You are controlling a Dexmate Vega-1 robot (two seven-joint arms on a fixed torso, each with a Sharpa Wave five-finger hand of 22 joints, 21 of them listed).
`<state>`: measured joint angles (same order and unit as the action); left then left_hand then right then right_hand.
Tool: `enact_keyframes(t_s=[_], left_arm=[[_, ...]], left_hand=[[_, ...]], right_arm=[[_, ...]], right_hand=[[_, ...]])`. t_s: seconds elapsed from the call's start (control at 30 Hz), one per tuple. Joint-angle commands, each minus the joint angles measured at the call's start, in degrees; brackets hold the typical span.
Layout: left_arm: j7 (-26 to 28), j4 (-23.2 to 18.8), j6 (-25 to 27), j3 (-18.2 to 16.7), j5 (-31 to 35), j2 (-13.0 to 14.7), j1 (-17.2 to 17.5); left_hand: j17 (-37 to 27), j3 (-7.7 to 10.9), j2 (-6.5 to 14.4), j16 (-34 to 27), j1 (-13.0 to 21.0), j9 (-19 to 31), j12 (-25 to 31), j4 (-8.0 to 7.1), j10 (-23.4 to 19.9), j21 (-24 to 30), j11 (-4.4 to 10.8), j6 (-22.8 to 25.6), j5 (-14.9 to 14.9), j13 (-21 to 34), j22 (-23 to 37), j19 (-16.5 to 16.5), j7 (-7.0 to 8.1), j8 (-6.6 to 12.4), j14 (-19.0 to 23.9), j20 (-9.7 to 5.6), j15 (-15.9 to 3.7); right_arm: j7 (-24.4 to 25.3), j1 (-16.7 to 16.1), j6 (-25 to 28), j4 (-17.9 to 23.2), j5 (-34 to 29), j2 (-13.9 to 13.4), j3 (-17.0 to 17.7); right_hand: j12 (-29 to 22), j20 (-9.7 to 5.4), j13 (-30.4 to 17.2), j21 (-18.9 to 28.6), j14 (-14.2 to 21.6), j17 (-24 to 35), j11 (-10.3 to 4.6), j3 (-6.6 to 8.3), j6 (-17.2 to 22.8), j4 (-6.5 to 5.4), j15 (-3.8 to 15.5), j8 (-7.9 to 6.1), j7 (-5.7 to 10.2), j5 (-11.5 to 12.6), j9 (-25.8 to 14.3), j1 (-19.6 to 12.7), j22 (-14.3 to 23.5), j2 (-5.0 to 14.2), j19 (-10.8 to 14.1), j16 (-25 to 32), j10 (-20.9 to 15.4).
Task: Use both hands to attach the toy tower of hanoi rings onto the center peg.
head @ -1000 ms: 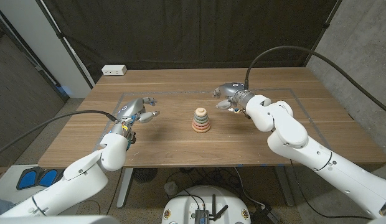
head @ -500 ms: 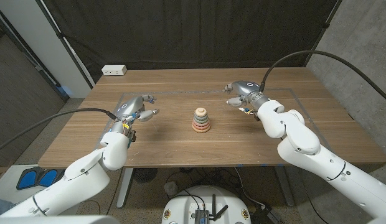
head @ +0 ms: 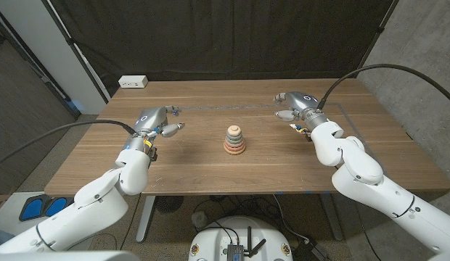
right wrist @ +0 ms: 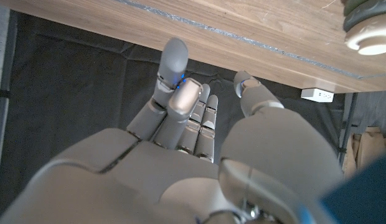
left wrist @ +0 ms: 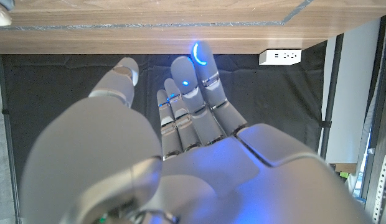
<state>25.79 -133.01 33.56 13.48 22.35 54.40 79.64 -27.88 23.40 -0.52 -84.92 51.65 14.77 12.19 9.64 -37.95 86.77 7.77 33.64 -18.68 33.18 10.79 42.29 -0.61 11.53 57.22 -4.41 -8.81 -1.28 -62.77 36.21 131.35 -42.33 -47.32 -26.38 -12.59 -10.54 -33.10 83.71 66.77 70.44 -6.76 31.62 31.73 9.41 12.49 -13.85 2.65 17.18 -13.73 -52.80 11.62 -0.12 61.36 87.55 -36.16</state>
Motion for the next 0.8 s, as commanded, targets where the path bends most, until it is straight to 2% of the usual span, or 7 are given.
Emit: enact_keyframes(t_s=[0.03, 0.13, 0.3, 0.47, 0.57, 0.8], left_arm=[[-0.2, -1.1, 1.0, 1.0, 1.1, -0.6, -0.6], [-0.3, -1.2, 0.4, 0.0, -0.5, -1.5, -0.3], [0.5, -0.1, -0.1, 0.8, -1.4, -3.2, -0.7], [-0.7, 0.2, 0.3, 1.2, -2.4, -3.3, -1.6], [-1.2, 0.1, 2.1, 2.4, -2.0, -3.6, -3.3], [0.3, 2.1, 2.3, 5.9, -0.6, -4.9, -6.3]], left_hand=[[0.1, 0.28, -0.4, 0.1, 0.2, 0.2, -0.1, -0.05, 0.2, 0.4, -0.09, -0.2, -0.3, 0.1, 0.2, -0.2, 0.0, -0.03, -0.2, -7.41, -3.7], [0.0, 0.27, -0.4, -0.1, 0.2, 0.2, -0.1, -0.05, 0.2, 0.4, -0.01, -0.2, -0.3, 0.1, 0.2, -0.2, 0.03, -0.02, 0.0, -7.42, -3.69], [0.0, 0.27, -0.5, -0.1, 0.2, 0.2, -0.1, -0.07, 0.3, 0.4, -0.11, -0.3, -0.3, 0.1, 0.2, -0.2, -0.02, -0.01, 0.0, -7.42, -3.69], [0.0, 0.26, -0.5, -0.1, 0.2, 0.2, -0.1, -0.07, 0.1, 0.5, -0.13, -0.3, -0.3, 0.1, 0.2, -0.2, 0.01, 0.01, 0.0, -7.42, -3.69], [0.0, 0.26, -0.5, -0.1, 0.2, 0.2, 0.0, -0.07, 0.1, 0.5, -0.14, -0.2, -0.3, 0.1, 0.2, -0.2, 0.03, 0.04, 0.0, -7.42, -3.7], [-0.1, 0.27, -0.5, -0.3, 0.2, 0.2, 0.0, -0.03, 0.2, 0.6, -0.2, -0.3, -0.3, 0.1, 0.2, -0.1, 0.05, 0.04, 0.1, -7.44, -3.69]], right_arm=[[9.4, -3.9, -2.9, -1.3, 6.3, -3.1, 3.8], [11.3, -5.2, -4.4, -1.7, 8.4, -3.8, 5.1], [14.9, -7.2, -6.9, -2.8, 10.5, -4.6, 5.9], [16.9, -7.4, -6.2, -3.3, 8.0, -5.9, 4.7], [17.6, -7.6, -7.1, -4.2, 9.3, -6.3, 5.4], [20.0, -8.0, -9.9, -6.9, 10.4, -7.8, 5.9]], right_hand=[[-0.3, -2.11, -0.2, 0.5, 0.4, 0.1, 0.18, 0.53, 0.6, -0.01, -0.04, -0.36, 0.12, 0.3, -0.2, 0.2, 0.3, 0.17, 0.7, 0.4, -0.3], [-0.3, -2.1, -0.3, 0.4, 0.4, 0.1, 0.13, 0.53, 0.6, 0.02, -0.05, -0.36, 0.18, 0.4, -0.3, 0.2, 0.2, 0.13, 0.5, 0.5, -0.2], [-0.2, -2.1, -0.5, 0.5, 0.5, 0.2, 0.23, 0.58, 0.6, 0.07, -0.07, -0.35, 0.28, 0.4, -0.3, 0.2, 0.2, 0.13, 0.4, 0.5, 0.1], [0.1, -2.09, -0.6, 0.5, 0.5, 0.2, 0.12, 0.63, 0.7, 0.12, -0.08, -0.43, 0.5, 0.5, -0.4, 0.1, 0.2, 0.12, 0.2, 0.6, 0.8], [0.2, -2.07, -0.7, 0.5, 0.4, 0.2, 0.24, 0.65, 1.0, 0.15, -0.1, -0.57, 0.68, 0.5, -0.5, 0.1, 0.2, 0.06, 0.1, 0.6, 1.1], [0.2, -2.03, -0.9, 0.7, 0.3, 0.1, 0.39, 0.51, 1.2, 0.02, -0.12, -0.72, 0.71, 0.4, -0.7, 0.4, 0.4, -0.12, 0.0, 0.6, 1.0]])
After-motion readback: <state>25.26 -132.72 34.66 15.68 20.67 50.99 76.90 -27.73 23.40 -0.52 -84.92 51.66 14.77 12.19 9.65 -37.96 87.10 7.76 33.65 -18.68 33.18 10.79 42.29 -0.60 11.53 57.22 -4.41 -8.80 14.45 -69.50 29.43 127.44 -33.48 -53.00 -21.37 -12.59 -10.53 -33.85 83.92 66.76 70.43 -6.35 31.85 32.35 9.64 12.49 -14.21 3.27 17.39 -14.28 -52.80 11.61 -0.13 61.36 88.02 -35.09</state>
